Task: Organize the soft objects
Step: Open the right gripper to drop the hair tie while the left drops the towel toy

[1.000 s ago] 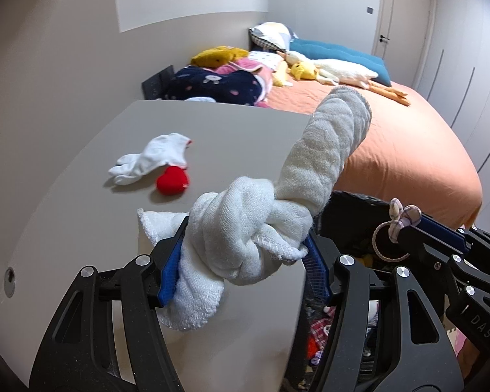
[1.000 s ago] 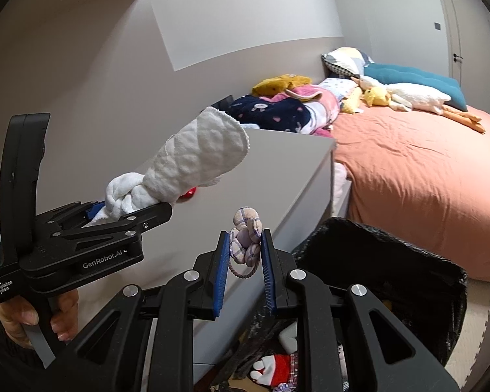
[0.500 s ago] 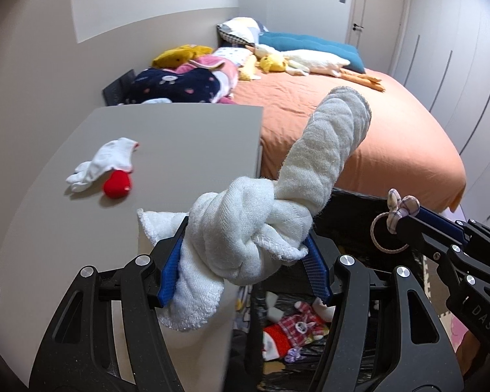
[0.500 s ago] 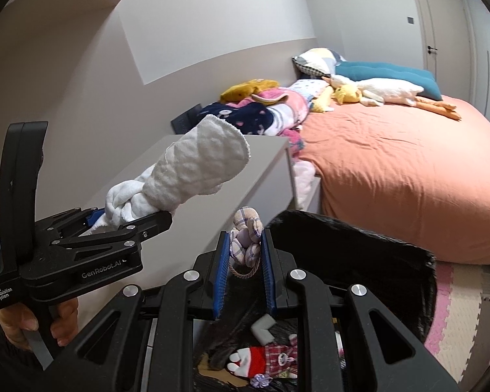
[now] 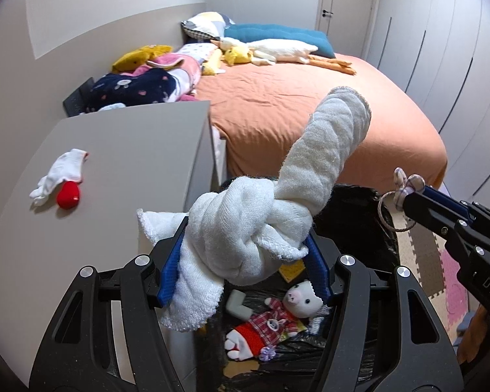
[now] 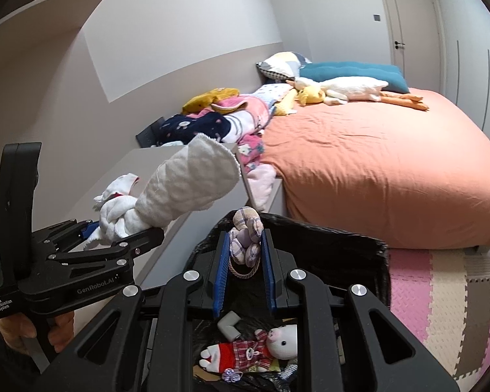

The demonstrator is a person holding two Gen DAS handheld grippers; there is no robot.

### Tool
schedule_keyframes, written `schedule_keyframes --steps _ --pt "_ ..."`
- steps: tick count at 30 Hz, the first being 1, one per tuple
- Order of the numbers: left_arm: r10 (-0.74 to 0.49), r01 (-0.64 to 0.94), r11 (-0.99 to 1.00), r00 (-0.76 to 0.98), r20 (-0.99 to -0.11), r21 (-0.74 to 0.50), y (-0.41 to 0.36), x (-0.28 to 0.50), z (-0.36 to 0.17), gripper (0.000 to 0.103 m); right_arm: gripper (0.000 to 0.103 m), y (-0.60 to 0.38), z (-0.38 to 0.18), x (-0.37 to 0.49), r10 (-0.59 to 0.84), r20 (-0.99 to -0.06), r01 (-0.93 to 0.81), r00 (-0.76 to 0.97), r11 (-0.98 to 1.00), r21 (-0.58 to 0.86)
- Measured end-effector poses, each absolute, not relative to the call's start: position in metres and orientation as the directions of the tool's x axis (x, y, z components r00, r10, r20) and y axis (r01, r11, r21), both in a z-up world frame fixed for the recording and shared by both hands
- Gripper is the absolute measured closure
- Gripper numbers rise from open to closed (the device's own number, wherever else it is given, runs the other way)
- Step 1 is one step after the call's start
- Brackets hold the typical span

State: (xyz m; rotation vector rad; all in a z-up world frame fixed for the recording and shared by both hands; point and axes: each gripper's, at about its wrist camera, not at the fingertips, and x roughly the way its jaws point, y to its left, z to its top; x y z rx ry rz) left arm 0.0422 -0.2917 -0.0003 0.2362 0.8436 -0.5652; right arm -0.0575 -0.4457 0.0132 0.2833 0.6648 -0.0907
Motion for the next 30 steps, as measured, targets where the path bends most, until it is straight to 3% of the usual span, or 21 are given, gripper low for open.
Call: schedule_keyframes --steps 13,14,17,18,23,30 --pt "-0.403 0.644 0.765 0.459 -0.792 -0.017 -0.326 0.027 -0.012 0.037 0.081 -0.472 0.011 -0.077 -0.059 -0.624 0.252 0.779 0.941 0.225" --pt "-0.41 0.658 0.752 0.443 -0.797 -0.021 -0.328 0.025 -0.013 0.031 0.077 -0.473 0.011 -0.078 -0.061 -0.624 0.255 0.779 0.94 0.227" --pt "-0.417 0.678 0.734 0.434 -0.798 -0.014 -0.332 0.023 -0.017 0.006 0.045 -0.476 0.012 -0.083 -0.099 -0.609 0.293 0.787 0.929 0.228" --pt "-0.413 0.679 0.735 0.444 -0.796 -0.003 -0.333 0.022 -0.017 0.006 0.04 -0.477 0.013 -0.084 -0.11 -0.604 0.302 0.789 0.926 0.226" --pt "-0.381 0.683 0.727 0.484 -0.788 0.067 -0.335 0.017 -0.018 0.006 0.036 -0.482 0.014 -0.085 -0.126 -0.597 0.321 0.792 0.918 0.232" --pt "-0.364 0.659 0.749 0.488 -0.793 0.062 -0.328 0.023 -0.021 0.006 0.035 -0.483 0.007 -0.081 -0.114 -0.611 0.317 0.783 0.919 0.234"
